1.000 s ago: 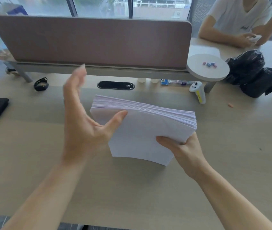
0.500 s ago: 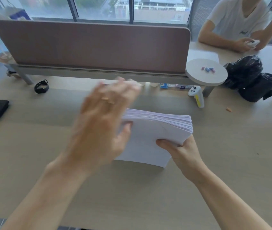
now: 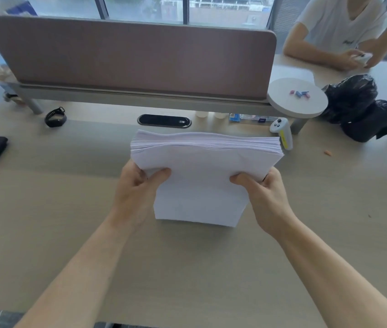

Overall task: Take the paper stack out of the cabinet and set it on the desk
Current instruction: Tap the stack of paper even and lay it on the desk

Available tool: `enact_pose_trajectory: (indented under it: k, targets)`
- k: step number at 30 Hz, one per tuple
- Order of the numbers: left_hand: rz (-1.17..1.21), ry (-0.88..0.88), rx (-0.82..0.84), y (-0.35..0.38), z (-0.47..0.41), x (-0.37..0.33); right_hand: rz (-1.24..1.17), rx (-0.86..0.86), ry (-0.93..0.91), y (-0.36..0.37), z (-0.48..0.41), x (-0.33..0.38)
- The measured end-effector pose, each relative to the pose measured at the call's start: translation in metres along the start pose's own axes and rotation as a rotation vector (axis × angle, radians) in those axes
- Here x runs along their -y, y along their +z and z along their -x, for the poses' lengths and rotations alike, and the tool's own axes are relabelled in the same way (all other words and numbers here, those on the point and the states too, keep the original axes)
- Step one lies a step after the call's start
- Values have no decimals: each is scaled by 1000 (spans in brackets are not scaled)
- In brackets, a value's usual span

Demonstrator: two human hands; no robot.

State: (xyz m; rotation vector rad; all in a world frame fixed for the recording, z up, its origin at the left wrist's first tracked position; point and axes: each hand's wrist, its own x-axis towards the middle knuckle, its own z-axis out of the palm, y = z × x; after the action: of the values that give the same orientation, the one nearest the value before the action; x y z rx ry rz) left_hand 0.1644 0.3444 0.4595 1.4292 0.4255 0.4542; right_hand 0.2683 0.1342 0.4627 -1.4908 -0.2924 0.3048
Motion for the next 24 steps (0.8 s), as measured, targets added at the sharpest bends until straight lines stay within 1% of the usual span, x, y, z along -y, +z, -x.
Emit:
enact_pose_trajectory:
  k: [2, 4, 7, 10, 13, 16, 20, 24]
  targets:
    - [-2, 35, 2, -1, 1, 1, -4, 14, -39, -1, -1, 3]
    - [-26, 20, -17, -1, 5, 8, 25, 19, -46, -1, 2, -2]
    - [-72, -10, -23, 1, 8, 16, 39, 7, -13, -2, 5, -11]
    - [-60, -49, -21, 3, 2, 25, 76, -1, 23, -5, 1, -17]
    - [-96, -109, 11, 4, -1, 38, 104, 10, 69, -5, 2, -28]
    - [-107, -146, 21, 1, -4, 47, 111, -32, 90, -6, 3, -35]
    - [-121, -133, 69, -1, 6, 59, 86, -42, 69, -12, 10, -38]
    - [-156, -141, 62, -3, 9, 72, 106, -25, 106, -14, 11, -50]
